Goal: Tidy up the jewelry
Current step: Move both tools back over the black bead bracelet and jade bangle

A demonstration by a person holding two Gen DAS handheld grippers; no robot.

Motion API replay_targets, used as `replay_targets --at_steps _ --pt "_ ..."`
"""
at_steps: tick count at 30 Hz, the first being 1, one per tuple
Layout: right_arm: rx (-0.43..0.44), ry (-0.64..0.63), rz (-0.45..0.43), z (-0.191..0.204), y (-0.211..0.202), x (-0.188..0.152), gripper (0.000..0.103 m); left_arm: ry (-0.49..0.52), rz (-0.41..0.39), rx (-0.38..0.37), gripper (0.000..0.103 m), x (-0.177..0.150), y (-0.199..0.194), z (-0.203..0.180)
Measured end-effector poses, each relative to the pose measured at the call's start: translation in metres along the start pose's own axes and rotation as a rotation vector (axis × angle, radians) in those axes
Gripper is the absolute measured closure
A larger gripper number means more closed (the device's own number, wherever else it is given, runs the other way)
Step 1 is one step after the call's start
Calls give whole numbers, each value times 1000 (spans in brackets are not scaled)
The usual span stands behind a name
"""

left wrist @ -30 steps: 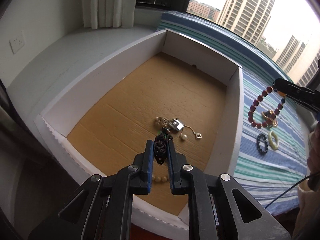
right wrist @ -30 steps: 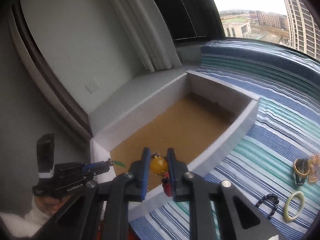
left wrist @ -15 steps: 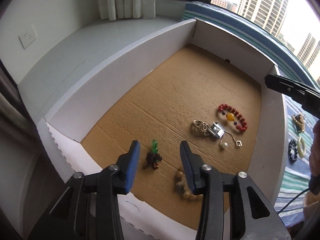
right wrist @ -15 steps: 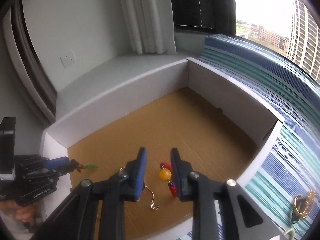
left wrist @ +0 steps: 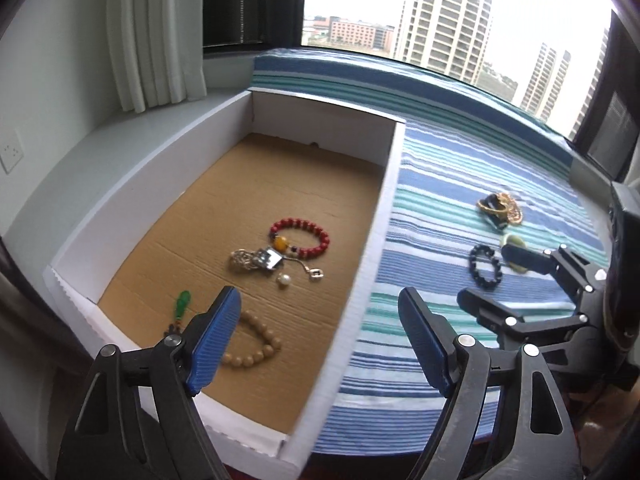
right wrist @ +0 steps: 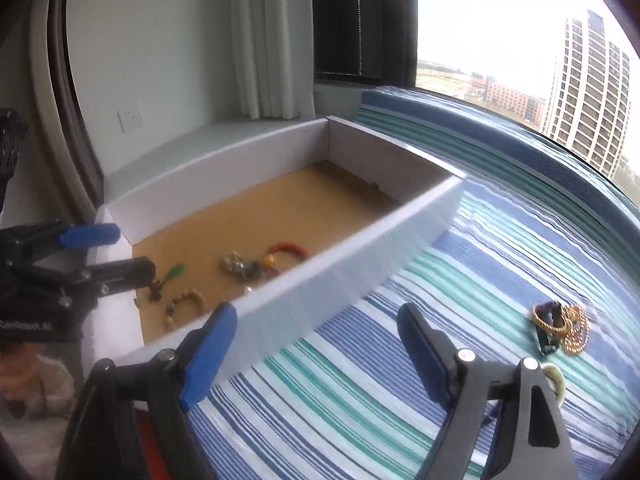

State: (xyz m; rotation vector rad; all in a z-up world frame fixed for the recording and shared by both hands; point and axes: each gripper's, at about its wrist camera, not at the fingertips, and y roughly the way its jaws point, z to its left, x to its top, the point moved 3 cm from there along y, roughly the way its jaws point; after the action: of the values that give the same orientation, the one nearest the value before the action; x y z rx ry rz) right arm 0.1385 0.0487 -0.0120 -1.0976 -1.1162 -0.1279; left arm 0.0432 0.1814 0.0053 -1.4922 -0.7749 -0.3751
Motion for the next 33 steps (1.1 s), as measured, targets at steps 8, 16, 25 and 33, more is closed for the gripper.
replay_targets --at_steps 8,16,25,33 --pt "-263 241 143 -101 -39 -133 18 177 146 -155 15 -43 48 -114" --pt "-437 408 183 -166 -79 -215 18 279 219 -143 15 -78 92 -168" --pt "-441 453 199 -175 -78 -242 18 277 264 -83 15 -91 120 -163" --pt "-435 488 215 -177 -75 -254 12 287 252 -57 3 -96 126 -162"
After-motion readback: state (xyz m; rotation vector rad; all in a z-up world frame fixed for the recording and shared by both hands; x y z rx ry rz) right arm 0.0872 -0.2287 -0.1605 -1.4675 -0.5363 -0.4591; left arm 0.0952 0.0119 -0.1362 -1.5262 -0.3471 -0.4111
